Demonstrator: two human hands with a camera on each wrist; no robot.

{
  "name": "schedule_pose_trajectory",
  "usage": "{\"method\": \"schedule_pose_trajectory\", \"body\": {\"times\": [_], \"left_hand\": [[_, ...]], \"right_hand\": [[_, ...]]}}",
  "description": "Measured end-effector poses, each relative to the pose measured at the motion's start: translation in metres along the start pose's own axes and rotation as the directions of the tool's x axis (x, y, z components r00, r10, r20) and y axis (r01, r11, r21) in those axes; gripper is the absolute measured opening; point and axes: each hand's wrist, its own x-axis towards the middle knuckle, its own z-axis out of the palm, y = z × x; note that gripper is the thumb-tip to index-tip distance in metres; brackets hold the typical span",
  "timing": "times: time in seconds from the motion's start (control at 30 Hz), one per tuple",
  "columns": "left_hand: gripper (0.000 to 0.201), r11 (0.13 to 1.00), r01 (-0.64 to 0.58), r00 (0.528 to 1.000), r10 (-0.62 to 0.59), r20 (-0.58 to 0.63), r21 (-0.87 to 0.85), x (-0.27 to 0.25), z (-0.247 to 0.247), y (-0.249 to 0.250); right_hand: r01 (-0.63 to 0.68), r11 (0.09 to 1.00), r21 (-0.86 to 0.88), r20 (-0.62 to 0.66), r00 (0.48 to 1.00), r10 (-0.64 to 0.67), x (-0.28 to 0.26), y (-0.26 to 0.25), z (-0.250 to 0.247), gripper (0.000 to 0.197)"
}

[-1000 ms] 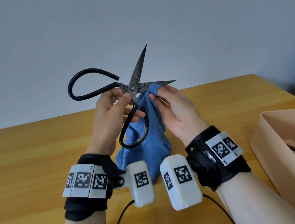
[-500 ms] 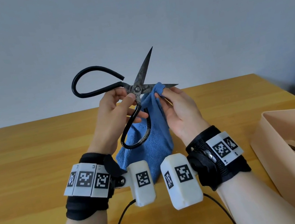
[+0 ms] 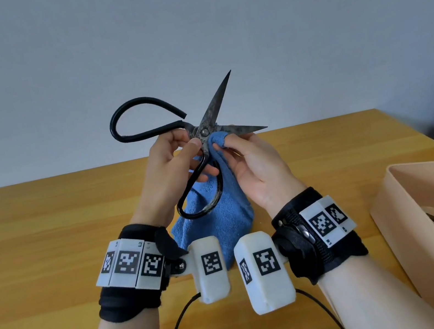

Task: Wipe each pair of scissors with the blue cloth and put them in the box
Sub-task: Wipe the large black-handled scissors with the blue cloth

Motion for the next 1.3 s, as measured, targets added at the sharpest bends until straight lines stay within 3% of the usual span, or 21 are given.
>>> {"method": "schedule_pose_trajectory", "body": {"times": [0.33,0.67,0.77,0.87,0.97,1.07,1.3], "left_hand": [[0.007,1.000,-0.014,1.000,0.014,-0.009,0.021,0.003,-0.005,-0.003],[0.004,0.991,-0.033,0.976,0.060,-0.208,0.132,0.008,-0.034,-0.003],[0.001,0.962,-0.046,0.975,0.102,-0.197,0.268,0.006,-0.046,0.001],[0.003,0.918,-0.055,0.985,0.115,-0.131,0.392,0.003,-0.054,0.005],[0.005,0.892,-0.046,0.995,0.079,-0.054,0.449,0.001,-0.052,0.010],[0.009,0.880,-0.072,0.997,0.076,0.012,0.469,-0.001,-0.044,0.012],[0.009,0.873,-0.096,0.995,0.094,0.027,0.477,-0.001,-0.034,0.014]], "right_hand": [[0.040,0.999,-0.016,-0.045,0.998,-0.041,0.005,-0.003,-0.005,0.035],[0.174,0.984,-0.034,-0.180,0.968,-0.177,0.008,-0.016,-0.020,0.037],[0.208,0.958,-0.196,-0.146,0.960,-0.238,0.006,-0.021,-0.023,0.037],[0.236,0.840,-0.490,-0.021,0.959,-0.282,0.003,-0.022,-0.022,0.033],[0.216,0.713,-0.667,0.108,0.975,-0.194,0.000,-0.017,-0.019,0.027],[0.175,0.656,-0.734,0.151,0.984,-0.094,0.000,-0.009,-0.017,0.029],[0.072,0.701,-0.710,0.145,0.988,0.044,0.007,-0.007,-0.021,0.030]]}}
